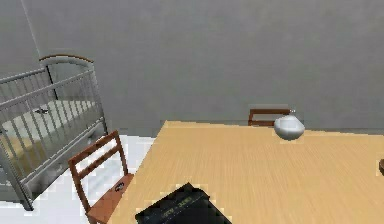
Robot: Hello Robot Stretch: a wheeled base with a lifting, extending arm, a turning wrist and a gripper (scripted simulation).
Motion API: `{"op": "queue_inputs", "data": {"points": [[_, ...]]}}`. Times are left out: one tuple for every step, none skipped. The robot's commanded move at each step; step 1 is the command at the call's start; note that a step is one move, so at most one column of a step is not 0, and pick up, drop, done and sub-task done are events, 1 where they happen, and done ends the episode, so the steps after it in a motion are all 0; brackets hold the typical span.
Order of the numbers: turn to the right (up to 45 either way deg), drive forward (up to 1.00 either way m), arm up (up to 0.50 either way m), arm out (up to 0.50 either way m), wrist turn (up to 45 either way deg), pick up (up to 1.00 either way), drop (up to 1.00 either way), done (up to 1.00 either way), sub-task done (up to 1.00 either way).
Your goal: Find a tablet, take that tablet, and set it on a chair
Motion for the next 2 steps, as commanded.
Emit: {"op": "queue_inputs", "data": {"points": [[0.0,0.00,0.00,0.30,0.0,0.00,0.00,0.00,0.00],[0.0,0.00,0.00,0.00,39.0,0.00,0.00,0.00,0.00]]}}
